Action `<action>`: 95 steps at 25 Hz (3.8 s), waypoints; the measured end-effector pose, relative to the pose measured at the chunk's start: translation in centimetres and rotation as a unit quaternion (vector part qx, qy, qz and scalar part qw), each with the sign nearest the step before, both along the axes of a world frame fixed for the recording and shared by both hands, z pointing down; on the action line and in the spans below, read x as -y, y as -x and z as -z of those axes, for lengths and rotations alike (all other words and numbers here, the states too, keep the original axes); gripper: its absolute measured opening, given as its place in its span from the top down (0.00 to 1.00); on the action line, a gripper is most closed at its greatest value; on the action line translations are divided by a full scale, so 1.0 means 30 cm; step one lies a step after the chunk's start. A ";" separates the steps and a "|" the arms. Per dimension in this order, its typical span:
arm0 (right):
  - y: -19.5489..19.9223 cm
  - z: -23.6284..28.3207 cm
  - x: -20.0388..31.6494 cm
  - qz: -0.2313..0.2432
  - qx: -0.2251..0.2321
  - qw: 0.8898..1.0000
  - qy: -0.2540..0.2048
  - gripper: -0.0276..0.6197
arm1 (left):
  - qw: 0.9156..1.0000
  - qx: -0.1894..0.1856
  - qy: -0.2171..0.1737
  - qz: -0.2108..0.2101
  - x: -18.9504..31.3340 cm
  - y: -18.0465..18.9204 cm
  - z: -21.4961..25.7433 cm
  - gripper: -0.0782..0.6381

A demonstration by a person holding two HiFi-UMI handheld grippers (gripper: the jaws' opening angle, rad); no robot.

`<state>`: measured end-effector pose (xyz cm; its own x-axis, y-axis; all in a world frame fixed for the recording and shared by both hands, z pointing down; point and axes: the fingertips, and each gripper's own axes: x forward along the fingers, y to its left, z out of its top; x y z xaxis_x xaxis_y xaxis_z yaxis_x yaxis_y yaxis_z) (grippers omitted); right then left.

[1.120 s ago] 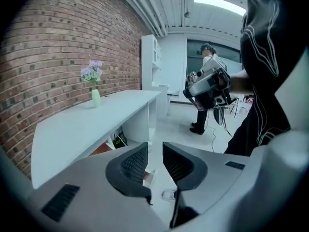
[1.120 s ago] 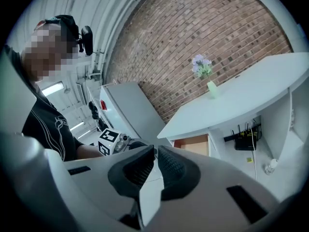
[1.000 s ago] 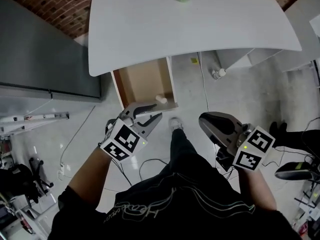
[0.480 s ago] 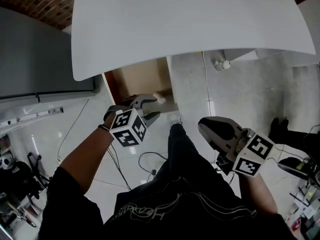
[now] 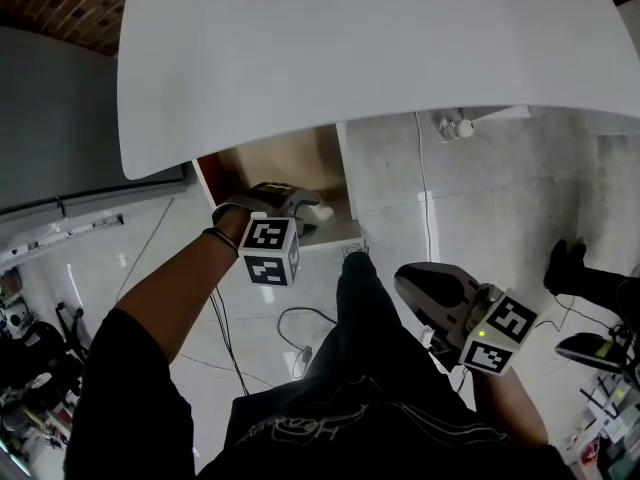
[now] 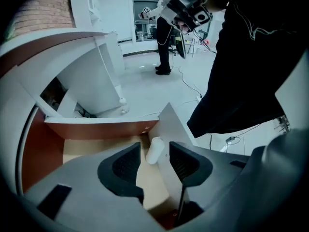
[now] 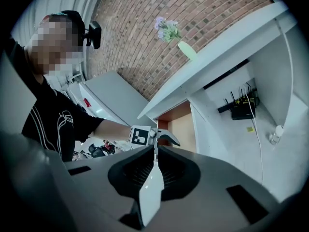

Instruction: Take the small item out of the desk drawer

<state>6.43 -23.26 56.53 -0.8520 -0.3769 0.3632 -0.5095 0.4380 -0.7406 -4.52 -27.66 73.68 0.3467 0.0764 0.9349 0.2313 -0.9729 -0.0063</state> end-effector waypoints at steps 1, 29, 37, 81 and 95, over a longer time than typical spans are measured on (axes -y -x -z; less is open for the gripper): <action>0.003 -0.014 0.000 0.006 -0.001 1.000 0.000 0.87 | 1.000 0.004 0.000 -0.012 0.005 -0.003 -0.020 0.61; 0.033 -0.163 0.071 0.016 0.045 0.999 0.008 0.87 | 0.956 0.074 0.045 -0.280 -0.018 0.009 -0.316 0.67; 0.020 -0.156 0.070 0.011 0.047 0.999 0.005 0.87 | 0.959 0.062 0.024 -0.275 -0.021 -0.013 -0.318 0.70; 0.049 0.618 -0.170 0.025 -0.010 0.980 -0.197 0.87 | 0.928 -0.234 0.053 0.286 -0.228 -0.055 0.933 0.70; 0.118 0.945 -0.354 0.009 -0.028 0.961 -0.275 0.87 | 0.844 -0.336 0.042 0.415 -0.507 -0.013 1.442 0.70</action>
